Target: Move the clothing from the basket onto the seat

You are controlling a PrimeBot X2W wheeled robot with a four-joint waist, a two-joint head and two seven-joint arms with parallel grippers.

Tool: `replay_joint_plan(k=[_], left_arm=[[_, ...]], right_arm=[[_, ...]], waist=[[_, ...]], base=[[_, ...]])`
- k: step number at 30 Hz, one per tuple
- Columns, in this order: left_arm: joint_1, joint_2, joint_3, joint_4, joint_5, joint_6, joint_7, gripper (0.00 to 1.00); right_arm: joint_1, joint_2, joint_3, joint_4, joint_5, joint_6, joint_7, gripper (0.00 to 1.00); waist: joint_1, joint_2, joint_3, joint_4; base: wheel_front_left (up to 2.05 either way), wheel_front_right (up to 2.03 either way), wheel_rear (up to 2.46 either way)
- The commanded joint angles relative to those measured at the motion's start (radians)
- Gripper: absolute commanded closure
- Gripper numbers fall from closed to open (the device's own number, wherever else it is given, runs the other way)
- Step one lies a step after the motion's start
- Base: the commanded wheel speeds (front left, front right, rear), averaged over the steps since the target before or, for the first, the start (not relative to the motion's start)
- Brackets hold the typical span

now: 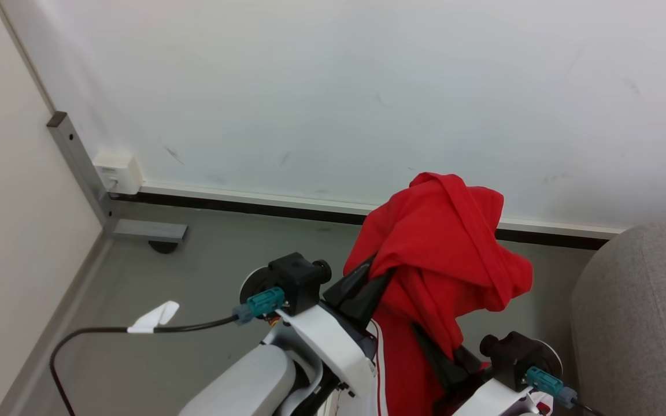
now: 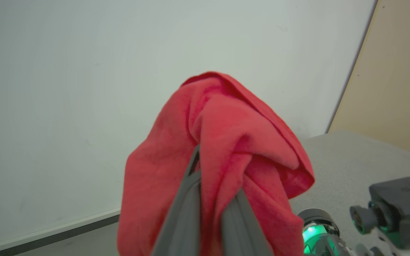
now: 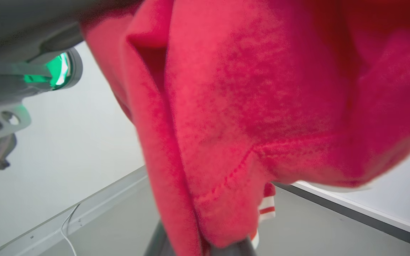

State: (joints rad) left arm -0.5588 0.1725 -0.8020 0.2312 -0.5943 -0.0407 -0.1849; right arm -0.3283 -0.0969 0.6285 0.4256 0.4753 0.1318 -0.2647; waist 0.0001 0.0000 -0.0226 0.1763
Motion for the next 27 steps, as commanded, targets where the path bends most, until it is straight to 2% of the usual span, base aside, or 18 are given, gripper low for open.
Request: replay_joint_plan(k=[1,16,18,19,20,21,27], left_arm=[[0.010,0.007,0.005,-0.001,-0.013,0.004,-0.004,1.00],[0.022,-0.005,-0.007,0.010,-0.020,0.011,-0.020,1.00],[0.022,-0.005,-0.009,0.013,-0.023,0.010,-0.019,0.79],[0.022,-0.006,-0.010,0.013,-0.024,0.009,-0.018,0.61],[0.022,-0.007,-0.011,0.014,-0.023,0.008,-0.017,0.04],[0.022,-0.006,-0.013,0.015,-0.025,0.007,-0.013,0.00],[0.020,0.003,-0.020,0.016,-0.022,0.004,-0.017,0.00]], right_arm=[[0.007,-0.006,-0.006,-0.002,-0.010,-0.002,0.001,1.00],[0.020,-0.015,-0.039,-0.041,-0.012,-0.002,0.000,1.00],[0.020,-0.017,-0.046,-0.045,-0.011,-0.002,0.000,1.00],[0.019,-0.018,-0.050,-0.047,-0.010,-0.002,0.000,1.00],[0.018,-0.020,-0.055,-0.050,-0.011,-0.002,0.000,1.00],[0.016,-0.021,-0.061,-0.053,-0.013,-0.002,0.000,1.00],[0.019,-0.032,-0.105,-0.073,-0.026,-0.002,0.000,1.00]], waist=[[-0.0001,0.0000,0.001,-0.004],[-0.0001,0.0000,0.006,-0.051],[-0.0001,0.0000,0.007,-0.062],[-0.0001,0.0000,0.007,-0.069],[-0.0001,0.0000,0.008,-0.075],[-0.0001,0.0000,0.009,-0.082],[-0.0001,0.0000,0.017,-0.137]], base=[[0.00,0.00,0.00],[0.00,0.00,0.00],[0.00,0.00,0.00],[0.00,0.00,0.00],[0.00,0.00,0.00],[0.00,0.00,0.00],[0.00,0.00,0.00]])
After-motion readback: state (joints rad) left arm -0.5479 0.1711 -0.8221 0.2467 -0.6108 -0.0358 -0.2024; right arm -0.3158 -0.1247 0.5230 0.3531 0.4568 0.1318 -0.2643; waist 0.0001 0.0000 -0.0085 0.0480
